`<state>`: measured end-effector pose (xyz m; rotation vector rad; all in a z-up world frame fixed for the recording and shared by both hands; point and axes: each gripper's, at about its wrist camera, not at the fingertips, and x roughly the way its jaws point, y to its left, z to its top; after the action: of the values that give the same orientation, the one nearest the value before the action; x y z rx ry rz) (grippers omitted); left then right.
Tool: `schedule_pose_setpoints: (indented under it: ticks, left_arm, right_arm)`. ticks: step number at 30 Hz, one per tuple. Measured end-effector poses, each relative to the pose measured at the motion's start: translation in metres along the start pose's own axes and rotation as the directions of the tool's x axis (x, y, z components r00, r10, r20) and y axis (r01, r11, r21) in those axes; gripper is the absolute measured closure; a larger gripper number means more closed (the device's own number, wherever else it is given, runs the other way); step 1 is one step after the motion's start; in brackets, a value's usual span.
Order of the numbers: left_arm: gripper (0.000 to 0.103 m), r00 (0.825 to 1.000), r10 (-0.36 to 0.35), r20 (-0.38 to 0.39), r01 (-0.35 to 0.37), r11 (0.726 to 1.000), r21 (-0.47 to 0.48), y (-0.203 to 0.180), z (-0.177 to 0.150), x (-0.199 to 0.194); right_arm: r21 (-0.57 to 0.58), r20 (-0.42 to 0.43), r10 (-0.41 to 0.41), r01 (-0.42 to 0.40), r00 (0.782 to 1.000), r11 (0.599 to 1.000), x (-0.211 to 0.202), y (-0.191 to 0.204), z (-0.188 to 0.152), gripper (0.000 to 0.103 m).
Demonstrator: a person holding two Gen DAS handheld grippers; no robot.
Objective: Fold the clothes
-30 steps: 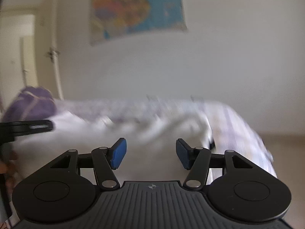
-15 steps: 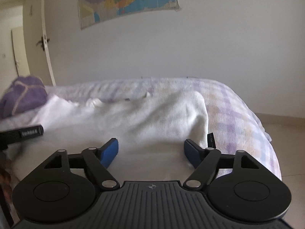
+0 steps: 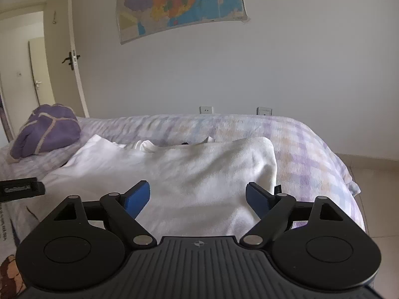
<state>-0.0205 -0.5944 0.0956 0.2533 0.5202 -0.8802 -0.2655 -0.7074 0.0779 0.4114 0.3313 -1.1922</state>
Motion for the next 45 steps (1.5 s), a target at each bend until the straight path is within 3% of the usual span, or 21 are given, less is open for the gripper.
schedule_pose_setpoints:
  ticks: [4,13,21,29,33,40,45]
  left_arm:
    - [0.001,0.999,0.036,-0.006,-0.036,0.999,-0.009,0.004,-0.001,-0.018]
    - [0.001,0.994,0.098,-0.057,-0.098,0.995,-0.007,0.013,-0.009,-0.054]
    - [0.001,0.979,0.125,-0.16,-0.128,0.992,-0.006,0.024,-0.028,-0.079]
    - [0.001,0.961,0.177,-0.212,-0.187,0.982,-0.03,0.046,-0.057,-0.109]
    - [0.001,0.951,0.212,-0.225,-0.23,0.971,-0.057,0.064,-0.069,-0.125]
    - [0.001,0.918,0.303,-0.255,-0.335,0.937,-0.093,0.11,-0.09,-0.151]
    - [0.001,0.894,0.353,-0.275,-0.396,0.911,-0.118,0.148,-0.101,-0.173]
  right_arm:
    - [-0.026,-0.004,0.0,0.0,1.0,1.0,-0.005,-0.001,0.002,0.001]
    - [-0.079,-0.037,-0.006,0.003,0.999,0.997,-0.004,-0.007,0.005,0.0]
    - [-0.122,-0.116,0.062,-0.076,0.991,0.99,-0.002,0.0,0.003,0.0]
    - [-0.151,-0.207,0.186,-0.219,0.961,0.964,-0.009,0.023,-0.003,0.0]
    - [-0.198,-0.22,0.208,-0.252,0.953,0.947,-0.016,0.041,-0.008,0.0]
    - [-0.287,-0.254,0.253,-0.322,0.934,0.902,-0.032,0.085,-0.022,0.0]
    - [-0.297,-0.276,0.339,-0.415,0.899,0.86,-0.053,0.121,-0.029,0.0]
